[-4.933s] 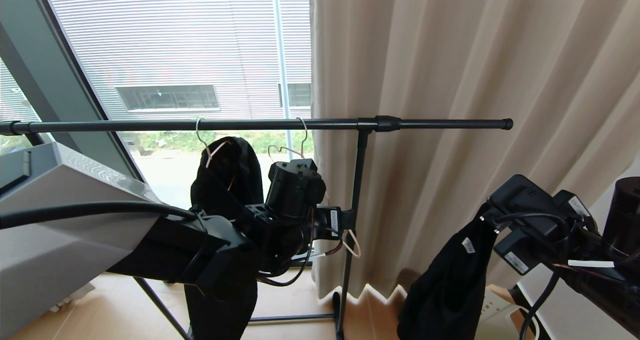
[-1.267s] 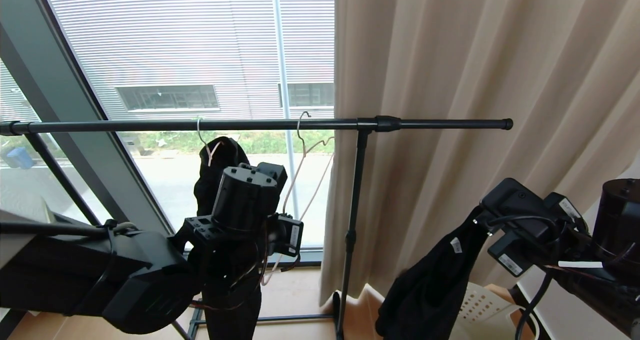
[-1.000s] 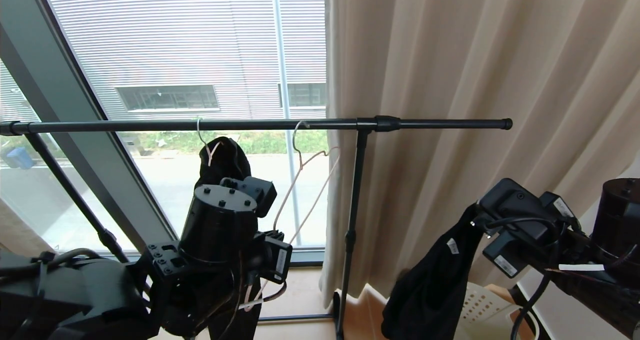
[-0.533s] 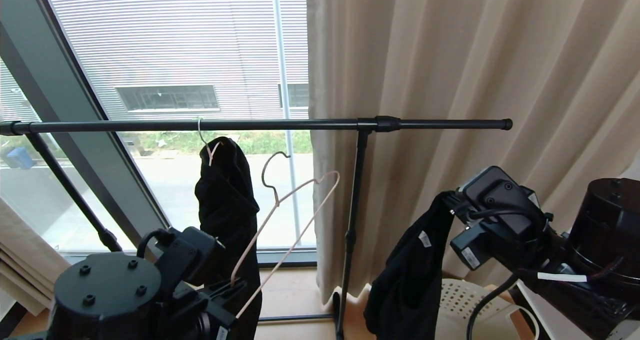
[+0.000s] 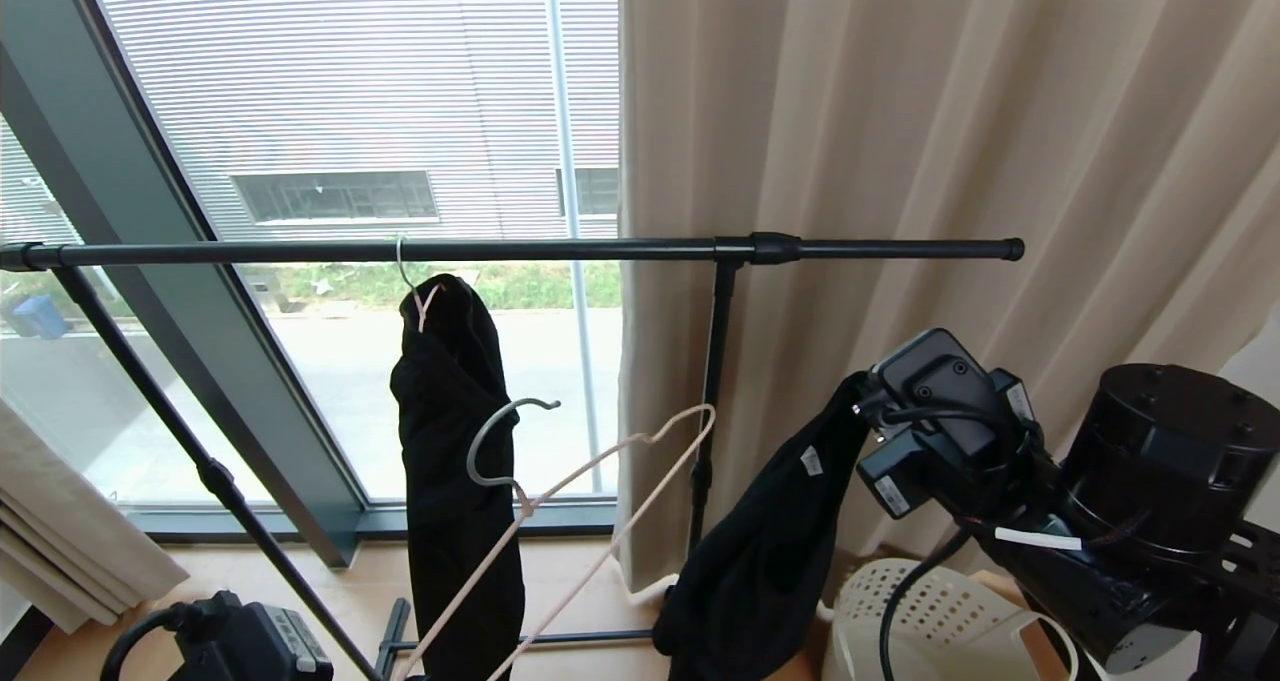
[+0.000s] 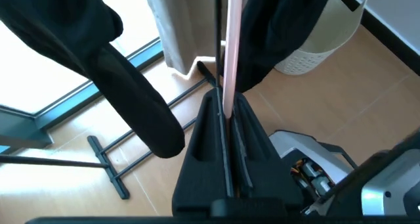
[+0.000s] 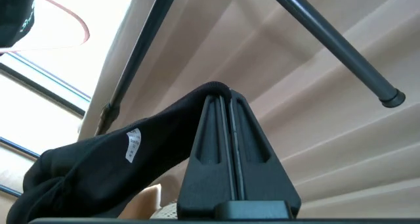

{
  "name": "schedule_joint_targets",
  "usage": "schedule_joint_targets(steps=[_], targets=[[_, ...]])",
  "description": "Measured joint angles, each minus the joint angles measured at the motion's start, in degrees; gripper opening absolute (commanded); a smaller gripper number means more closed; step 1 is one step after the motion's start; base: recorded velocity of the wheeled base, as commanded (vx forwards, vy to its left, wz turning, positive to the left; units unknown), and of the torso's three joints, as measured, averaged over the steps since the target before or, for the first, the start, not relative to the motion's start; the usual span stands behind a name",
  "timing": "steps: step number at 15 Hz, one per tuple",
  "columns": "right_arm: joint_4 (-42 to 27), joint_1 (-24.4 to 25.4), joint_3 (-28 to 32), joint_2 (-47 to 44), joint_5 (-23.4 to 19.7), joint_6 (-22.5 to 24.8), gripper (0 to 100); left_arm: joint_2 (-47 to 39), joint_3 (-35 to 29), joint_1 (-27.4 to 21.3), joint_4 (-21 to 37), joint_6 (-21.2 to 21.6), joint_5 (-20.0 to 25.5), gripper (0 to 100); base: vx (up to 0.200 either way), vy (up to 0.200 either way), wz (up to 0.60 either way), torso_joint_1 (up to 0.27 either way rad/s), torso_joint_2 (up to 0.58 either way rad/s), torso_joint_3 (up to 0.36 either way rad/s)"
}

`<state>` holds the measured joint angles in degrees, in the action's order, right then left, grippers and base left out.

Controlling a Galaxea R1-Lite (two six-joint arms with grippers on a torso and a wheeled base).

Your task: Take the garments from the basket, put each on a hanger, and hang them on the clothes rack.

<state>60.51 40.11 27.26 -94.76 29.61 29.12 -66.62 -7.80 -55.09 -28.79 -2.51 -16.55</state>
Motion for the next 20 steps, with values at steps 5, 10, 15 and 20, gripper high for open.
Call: schedule_joint_targets(steps=[5,10,15,20], targets=[[0.13,-2.1,0.57,-0.34,0.0,0.02,0,1.52,0.17,-0.76,-0.07,0.09,7.75,0,0.0,0.0,0.0,0.0,0.0,0.0],[0.05,-6.73,1.87,-0.94,-0.61,-0.04,0,0.8,-1.82,3.19,-1.77,1.58,16.45,0,0.0,0.0,0.0,0.0,0.0,0.0],[0.17,-7.51,2.54,-1.33,-0.61,-0.09,0,-5.45,-1.27,14.25,-11.87,8.01,29.88,0,0.0,0.0,0.0,0.0,0.0,0.0],[0.17,-7.36,2.8,-1.35,-0.5,-0.15,0,-10.11,0.37,14.19,-16.49,7.3,30.01,0,0.0,0.0,0.0,0.0,0.0,0.0]])
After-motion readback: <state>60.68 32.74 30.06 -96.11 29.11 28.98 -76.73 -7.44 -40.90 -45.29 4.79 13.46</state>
